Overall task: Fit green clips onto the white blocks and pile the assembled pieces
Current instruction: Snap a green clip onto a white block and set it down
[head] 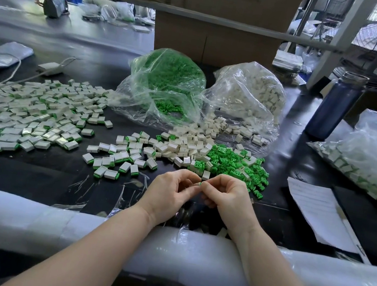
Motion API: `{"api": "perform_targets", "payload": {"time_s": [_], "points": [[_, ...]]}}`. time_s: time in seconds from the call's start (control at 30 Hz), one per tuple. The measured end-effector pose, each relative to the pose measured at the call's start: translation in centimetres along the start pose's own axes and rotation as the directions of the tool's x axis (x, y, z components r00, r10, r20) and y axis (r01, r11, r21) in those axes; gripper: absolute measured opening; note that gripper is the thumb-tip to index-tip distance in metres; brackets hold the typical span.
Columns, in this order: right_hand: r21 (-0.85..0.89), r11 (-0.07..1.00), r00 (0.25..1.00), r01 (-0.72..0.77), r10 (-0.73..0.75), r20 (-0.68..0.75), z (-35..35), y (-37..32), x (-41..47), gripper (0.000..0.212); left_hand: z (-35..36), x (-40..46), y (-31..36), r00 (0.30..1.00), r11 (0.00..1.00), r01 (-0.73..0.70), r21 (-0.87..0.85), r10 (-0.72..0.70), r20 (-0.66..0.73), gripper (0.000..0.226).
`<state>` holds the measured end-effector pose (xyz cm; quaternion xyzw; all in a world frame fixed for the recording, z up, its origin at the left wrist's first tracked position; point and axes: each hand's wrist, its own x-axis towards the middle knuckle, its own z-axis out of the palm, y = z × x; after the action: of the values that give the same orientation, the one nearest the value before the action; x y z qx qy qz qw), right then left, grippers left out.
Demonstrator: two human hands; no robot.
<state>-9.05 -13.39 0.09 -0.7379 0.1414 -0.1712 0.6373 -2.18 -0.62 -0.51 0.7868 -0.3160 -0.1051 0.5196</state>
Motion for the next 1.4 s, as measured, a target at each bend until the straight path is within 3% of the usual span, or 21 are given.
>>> {"api": "perform_targets", "payload": {"time_s": [0.27,0.5,0.77,1.0,1.4], "points": [[-0.004,0.996,0.996,0.089,-0.089,0.025,-0.09,-0.16,-0.19,0.015,-0.2,-0.06,0.19,0.999,0.997,0.03,-0.074,-0.031,-0.008,0.011],[-0.036,0.989,0.986,0.145,-0.141,0.089,-0.03,-0.08,-0.31,0.019,-0.23,-0.04,0.1,0.999,0.999,0.032,-0.036,-0.033,-0.022,0.011],[0.013,0.995,0.994,0.103,-0.103,0.035,-0.14,0.16,-0.01,0.012,-0.59,-0.12,0.69,0.999,0.99,0.029,-0.138,-0.033,-0.022,0.019],[0.026,0.999,0.979,0.041,-0.045,0.198,0.17,-0.09,-0.14,0.021,-0.56,-0.11,0.85,1.0,0.986,0.01,-0.165,-0.009,0.01,0.016],[0.039,0.999,0.974,0.033,-0.041,0.222,0.01,0.01,-0.14,0.02,-0.53,-0.03,0.61,1.0,0.986,0.022,-0.167,-0.018,0.021,0.015]]}}
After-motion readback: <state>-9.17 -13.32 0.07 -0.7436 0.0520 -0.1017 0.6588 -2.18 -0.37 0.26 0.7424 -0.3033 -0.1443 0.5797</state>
